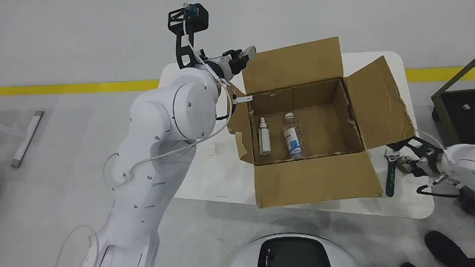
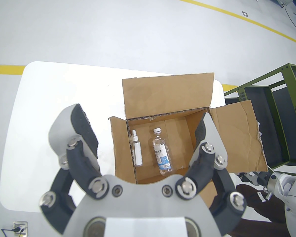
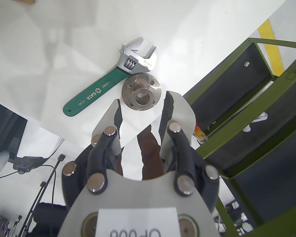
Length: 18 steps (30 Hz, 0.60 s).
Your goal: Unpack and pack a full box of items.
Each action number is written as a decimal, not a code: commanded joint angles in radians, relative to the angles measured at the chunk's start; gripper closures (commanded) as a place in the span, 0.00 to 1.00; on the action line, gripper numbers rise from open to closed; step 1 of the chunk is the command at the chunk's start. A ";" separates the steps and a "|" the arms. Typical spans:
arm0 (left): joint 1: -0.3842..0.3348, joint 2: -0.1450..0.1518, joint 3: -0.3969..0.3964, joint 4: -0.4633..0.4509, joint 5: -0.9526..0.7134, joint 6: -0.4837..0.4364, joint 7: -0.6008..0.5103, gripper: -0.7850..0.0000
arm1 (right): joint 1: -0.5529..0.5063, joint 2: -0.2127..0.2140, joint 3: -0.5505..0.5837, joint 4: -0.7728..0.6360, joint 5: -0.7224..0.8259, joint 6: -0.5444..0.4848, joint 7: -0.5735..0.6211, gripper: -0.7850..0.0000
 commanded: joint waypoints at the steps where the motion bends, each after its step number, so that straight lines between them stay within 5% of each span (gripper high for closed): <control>1: 0.000 0.000 0.000 0.000 0.000 0.000 0.000 0.00 | 0.006 0.006 -0.007 0.009 0.005 0.001 0.001 0.52; 18: 0.000 0.000 0.000 0.000 0.000 0.000 0.000 0.00 | 0.048 0.029 -0.056 0.082 0.019 0.003 -0.008 0.53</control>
